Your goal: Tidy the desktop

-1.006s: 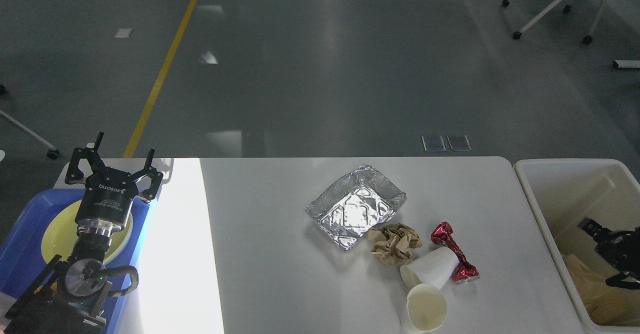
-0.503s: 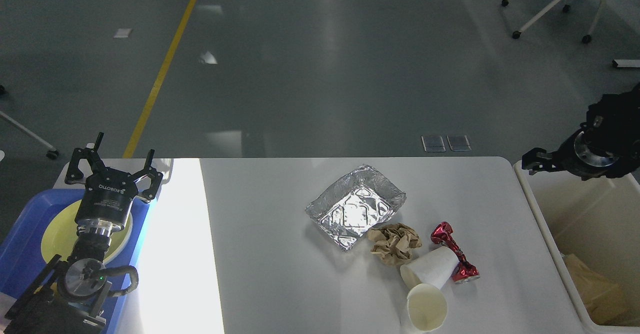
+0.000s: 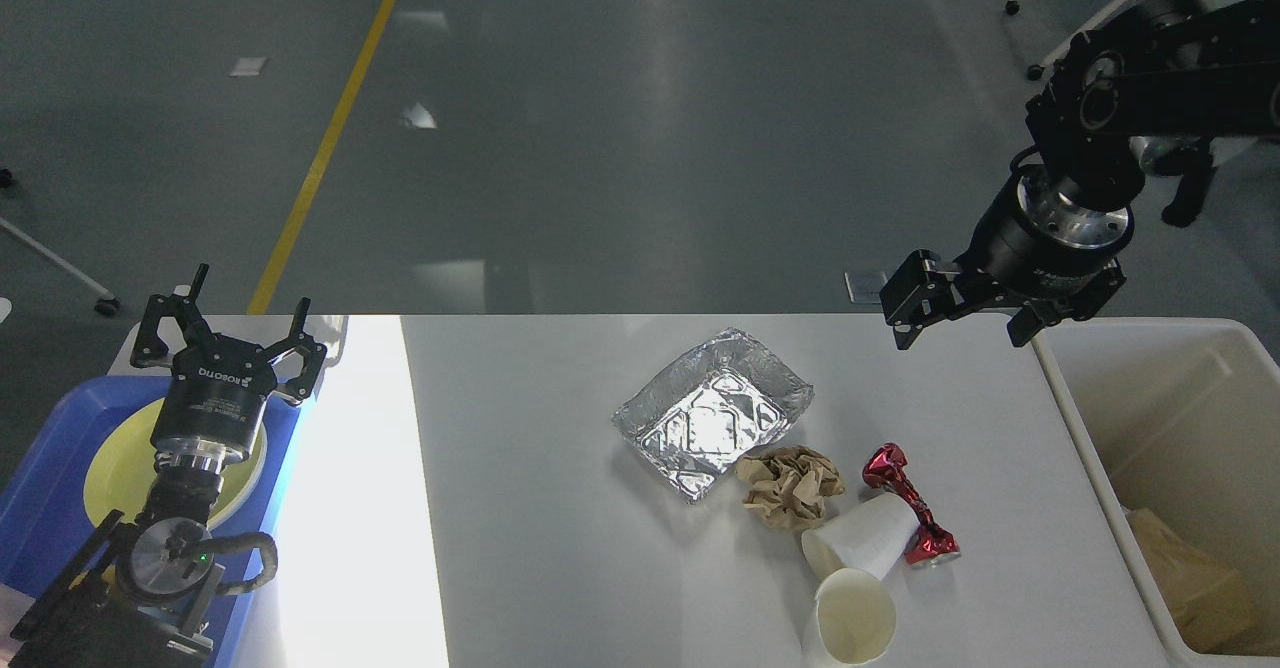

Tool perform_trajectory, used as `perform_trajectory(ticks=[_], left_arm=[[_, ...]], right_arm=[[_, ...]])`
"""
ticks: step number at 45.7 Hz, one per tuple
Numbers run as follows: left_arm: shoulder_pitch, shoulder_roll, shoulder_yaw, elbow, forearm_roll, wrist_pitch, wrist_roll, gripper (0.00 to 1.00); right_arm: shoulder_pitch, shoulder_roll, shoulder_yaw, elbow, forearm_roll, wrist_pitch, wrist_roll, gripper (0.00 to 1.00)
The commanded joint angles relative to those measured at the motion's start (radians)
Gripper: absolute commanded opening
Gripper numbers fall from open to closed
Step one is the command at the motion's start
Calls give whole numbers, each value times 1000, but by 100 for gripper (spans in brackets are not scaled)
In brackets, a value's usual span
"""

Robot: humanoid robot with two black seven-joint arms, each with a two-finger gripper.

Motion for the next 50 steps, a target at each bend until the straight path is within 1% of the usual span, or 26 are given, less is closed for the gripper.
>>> perform_trajectory(ticks=[1, 6, 11, 13, 15, 24, 39, 41, 44, 50], left_arm=[[0, 0, 0, 0, 0, 0, 0, 97], [0, 0, 0, 0, 0, 0, 0, 97], [0, 0, 0, 0, 0, 0, 0, 97], [0, 0, -1, 0, 0, 0, 0, 97], [0, 0, -1, 0, 0, 0, 0, 97], [0, 0, -1, 0, 0, 0, 0, 97], [0, 0, -1, 0, 0, 0, 0, 97], [0, 0, -1, 0, 0, 0, 0, 97], [0, 0, -1, 0, 0, 0, 0, 97], [0, 0, -1, 0, 0, -1, 0, 97]], right_arm=[[143, 80, -17, 142, 39, -22, -2, 100], [206, 118, -20, 198, 116, -76, -10, 100], [215, 161, -33, 209, 182, -128, -54, 100], [214, 164, -39, 209, 219, -154, -80, 100], [214, 163, -40, 208, 234, -164, -93, 100], [206, 146, -46, 205, 268, -162, -96, 100], [139, 138, -43, 182, 374, -173, -93, 100], [114, 140, -40, 177, 385, -191, -93, 100], [51, 140, -34, 145, 394, -248, -93, 100], [-124, 152, -22, 38, 420, -364, -88, 100]])
